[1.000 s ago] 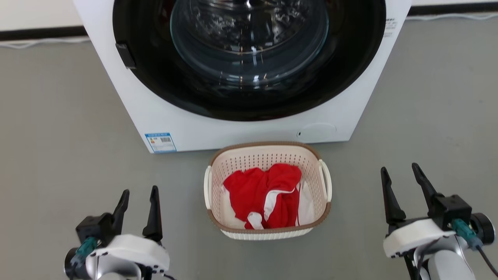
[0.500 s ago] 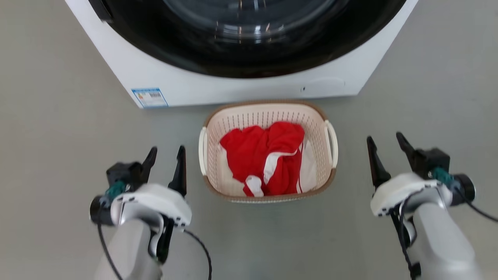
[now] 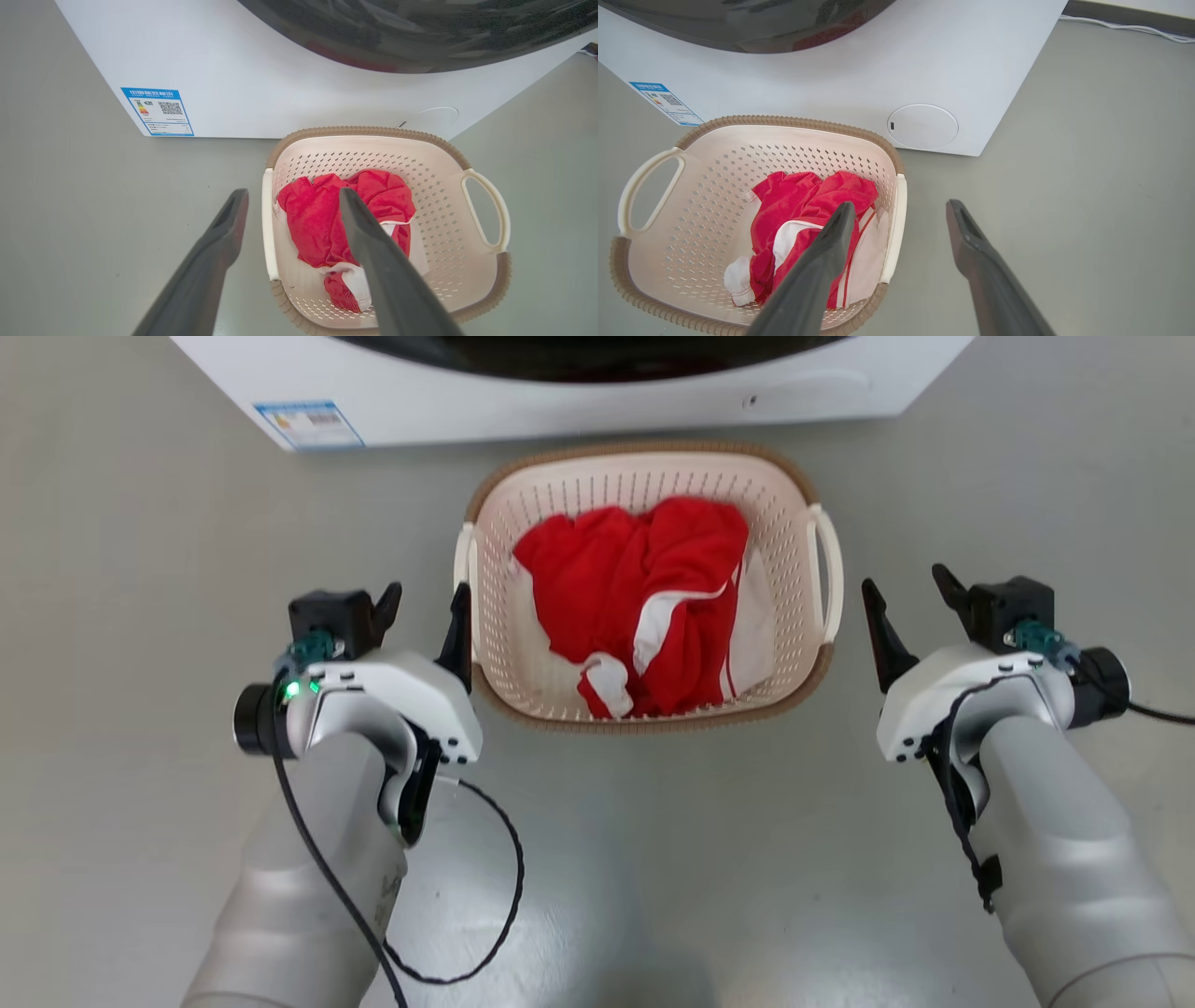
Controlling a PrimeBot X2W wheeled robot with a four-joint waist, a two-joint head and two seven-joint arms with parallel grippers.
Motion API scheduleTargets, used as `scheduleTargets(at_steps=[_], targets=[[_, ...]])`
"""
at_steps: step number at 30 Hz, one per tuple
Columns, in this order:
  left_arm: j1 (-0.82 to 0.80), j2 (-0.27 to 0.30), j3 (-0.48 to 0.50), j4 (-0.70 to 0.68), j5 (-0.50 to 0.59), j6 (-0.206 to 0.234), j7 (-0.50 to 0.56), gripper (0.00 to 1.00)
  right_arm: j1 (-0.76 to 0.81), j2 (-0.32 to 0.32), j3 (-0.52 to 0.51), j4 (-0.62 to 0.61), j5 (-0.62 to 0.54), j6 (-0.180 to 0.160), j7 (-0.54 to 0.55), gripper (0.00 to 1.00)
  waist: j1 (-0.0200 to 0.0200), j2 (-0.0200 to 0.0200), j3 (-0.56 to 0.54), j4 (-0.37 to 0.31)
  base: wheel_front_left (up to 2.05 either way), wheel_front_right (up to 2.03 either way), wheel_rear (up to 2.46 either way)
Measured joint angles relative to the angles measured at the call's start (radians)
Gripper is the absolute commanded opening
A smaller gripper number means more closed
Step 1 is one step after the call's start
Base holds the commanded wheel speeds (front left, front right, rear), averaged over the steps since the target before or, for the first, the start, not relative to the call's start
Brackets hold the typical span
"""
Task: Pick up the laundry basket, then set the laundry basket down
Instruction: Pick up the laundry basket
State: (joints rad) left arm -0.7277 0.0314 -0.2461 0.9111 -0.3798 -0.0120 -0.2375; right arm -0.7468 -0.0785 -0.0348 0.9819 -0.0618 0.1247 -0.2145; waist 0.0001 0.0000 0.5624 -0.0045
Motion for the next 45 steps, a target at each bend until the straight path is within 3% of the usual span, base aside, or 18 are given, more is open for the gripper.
scheduleTargets(at_steps=[9,23,45], targets=[[-0.119,-0.002,-0.095,0.109,-0.072,0.027,0.001,1.0,-0.101,-0.011,0.001,0.093,-0.032,0.0,-0.002,1.0,0.0,0.0,0.126,0.008,0.0,0.0,0.0],[-0.248,-0.002,-0.201,0.191,-0.166,0.057,-0.005,1.0,-0.206,-0.012,-0.023,0.139,-0.066,0.0,-0.025,1.0,0.0,0.0,0.25,0.019,0.0,0.0,0.0],[-0.413,-0.004,-0.29,0.299,-0.184,0.082,-0.009,1.0,-0.318,-0.008,-0.068,0.165,-0.127,0.0,-0.034,1.0,0.0,-0.0001,0.378,0.012,0.0,0.0,0.0]])
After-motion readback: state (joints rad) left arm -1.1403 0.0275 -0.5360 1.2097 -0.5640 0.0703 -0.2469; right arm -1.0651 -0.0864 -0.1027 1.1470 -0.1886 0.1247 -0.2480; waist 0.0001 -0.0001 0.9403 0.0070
